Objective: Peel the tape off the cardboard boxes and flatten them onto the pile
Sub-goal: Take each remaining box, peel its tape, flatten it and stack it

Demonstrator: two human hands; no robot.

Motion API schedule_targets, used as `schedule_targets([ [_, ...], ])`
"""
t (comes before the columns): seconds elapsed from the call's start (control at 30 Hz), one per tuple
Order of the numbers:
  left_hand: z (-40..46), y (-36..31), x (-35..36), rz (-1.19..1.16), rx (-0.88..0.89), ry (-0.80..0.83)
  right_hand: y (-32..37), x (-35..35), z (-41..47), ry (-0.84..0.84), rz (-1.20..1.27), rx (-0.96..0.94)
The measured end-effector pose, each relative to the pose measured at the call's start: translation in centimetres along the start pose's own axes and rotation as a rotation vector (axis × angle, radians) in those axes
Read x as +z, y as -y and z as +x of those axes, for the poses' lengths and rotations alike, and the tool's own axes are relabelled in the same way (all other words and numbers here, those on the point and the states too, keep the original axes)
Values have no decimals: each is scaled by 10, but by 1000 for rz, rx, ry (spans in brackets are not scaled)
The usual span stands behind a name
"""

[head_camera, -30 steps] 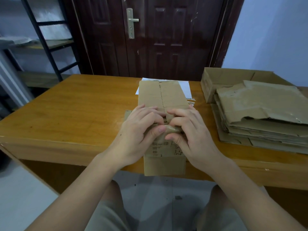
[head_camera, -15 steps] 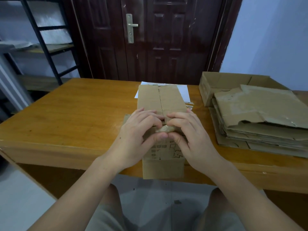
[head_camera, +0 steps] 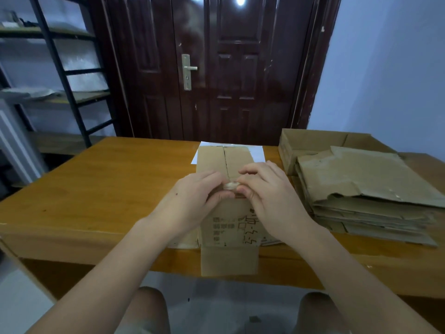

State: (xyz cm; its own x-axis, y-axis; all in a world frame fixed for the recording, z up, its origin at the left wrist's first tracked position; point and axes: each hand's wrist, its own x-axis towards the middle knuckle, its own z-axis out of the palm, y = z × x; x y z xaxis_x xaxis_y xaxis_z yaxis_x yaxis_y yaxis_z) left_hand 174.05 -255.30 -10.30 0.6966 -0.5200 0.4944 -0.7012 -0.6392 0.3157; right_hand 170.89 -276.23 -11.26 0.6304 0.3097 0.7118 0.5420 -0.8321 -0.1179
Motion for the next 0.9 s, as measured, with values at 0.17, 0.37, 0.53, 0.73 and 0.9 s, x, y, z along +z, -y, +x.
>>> schedule_targets([
  [0.17, 13, -2, -8, 115, 41, -65, -2, -7, 11, -50, 70, 63],
  [0.37, 31, -12, -14, 210, 64, -96, -6, -20, 24, -96, -57, -83],
  [0.53, 61, -18, -15, 193, 90, -70, -26, -25, 47, -176, -115, -177],
  [0.73, 116, -26, -8, 272, -19, 121, -70, -40, 68, -15, -230, -124],
  [0.9, 170, -29, 16, 292, -20, 238, -119, -63, 91, 276, -419, 106],
])
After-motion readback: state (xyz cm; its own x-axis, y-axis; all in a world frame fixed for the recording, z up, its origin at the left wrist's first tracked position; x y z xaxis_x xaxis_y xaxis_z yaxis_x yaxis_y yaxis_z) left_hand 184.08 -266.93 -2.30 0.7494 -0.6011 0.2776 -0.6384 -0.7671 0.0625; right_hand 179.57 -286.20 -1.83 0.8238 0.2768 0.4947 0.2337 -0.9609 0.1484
